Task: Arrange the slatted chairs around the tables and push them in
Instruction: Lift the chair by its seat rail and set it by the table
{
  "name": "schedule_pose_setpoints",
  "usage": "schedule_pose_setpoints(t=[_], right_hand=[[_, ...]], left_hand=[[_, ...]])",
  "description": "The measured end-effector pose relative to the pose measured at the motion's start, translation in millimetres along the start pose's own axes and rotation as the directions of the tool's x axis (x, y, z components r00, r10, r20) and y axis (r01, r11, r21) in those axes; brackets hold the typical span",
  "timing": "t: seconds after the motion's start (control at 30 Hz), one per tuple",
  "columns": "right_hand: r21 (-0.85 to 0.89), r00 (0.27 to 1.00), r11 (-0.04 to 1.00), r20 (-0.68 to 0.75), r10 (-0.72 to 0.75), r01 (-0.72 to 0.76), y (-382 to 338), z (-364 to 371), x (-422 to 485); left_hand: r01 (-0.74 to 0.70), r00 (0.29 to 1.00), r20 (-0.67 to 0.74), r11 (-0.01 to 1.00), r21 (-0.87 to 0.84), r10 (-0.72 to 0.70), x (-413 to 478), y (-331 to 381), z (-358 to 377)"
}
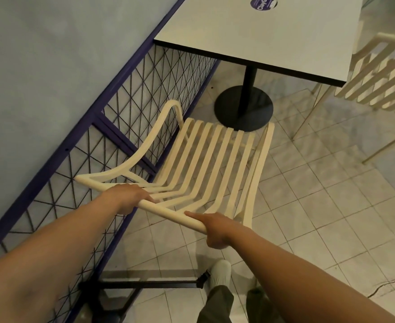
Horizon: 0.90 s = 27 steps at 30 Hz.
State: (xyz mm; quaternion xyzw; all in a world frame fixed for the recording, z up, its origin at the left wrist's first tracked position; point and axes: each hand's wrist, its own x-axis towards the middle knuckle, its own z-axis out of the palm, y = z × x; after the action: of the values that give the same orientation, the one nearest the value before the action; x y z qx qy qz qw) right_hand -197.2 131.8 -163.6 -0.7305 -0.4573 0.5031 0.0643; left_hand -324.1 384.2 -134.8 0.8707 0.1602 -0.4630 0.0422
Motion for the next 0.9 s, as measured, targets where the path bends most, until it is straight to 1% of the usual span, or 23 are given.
schedule_pose_setpoints(t=[0.2,0.4,0.53,0.7,0.9], right_hand=[[0.003,1.0,1.0,0.005,-0.006,0.006,-5.6,10.6,-2.7],[0.004,1.0,1.0,0.008,-0.003,0.003,-7.0,11.9,-4.7],[0.004,1.0,1.0,-0.002,0.005,-0.005,-8.2,11.7,-5.5],[0.021,1.0,1.0,-0.013,0.01,-0.01,-9.3,11.1,-6.4],[0.011,1.0,1.0,-0.008,0.012,-0.012,-7.8,10.8,-5.2]], left_hand=[[0.023,1.0,0.007,1.0,-0.02,-0.023,-6.4,-1.0,10.6],[0.014,0.999,-0.035,0.999,-0.03,-0.015,-9.6,-1.5,13.9],[0.037,0.996,-0.082,0.999,-0.027,-0.039,-9.6,-2.7,18.7],[-0.02,0.993,-0.121,0.999,-0.037,0.016,-11.7,-1.1,19.1],[-0.064,0.991,-0.116,0.998,-0.016,0.062,-4.6,-0.7,20.8]])
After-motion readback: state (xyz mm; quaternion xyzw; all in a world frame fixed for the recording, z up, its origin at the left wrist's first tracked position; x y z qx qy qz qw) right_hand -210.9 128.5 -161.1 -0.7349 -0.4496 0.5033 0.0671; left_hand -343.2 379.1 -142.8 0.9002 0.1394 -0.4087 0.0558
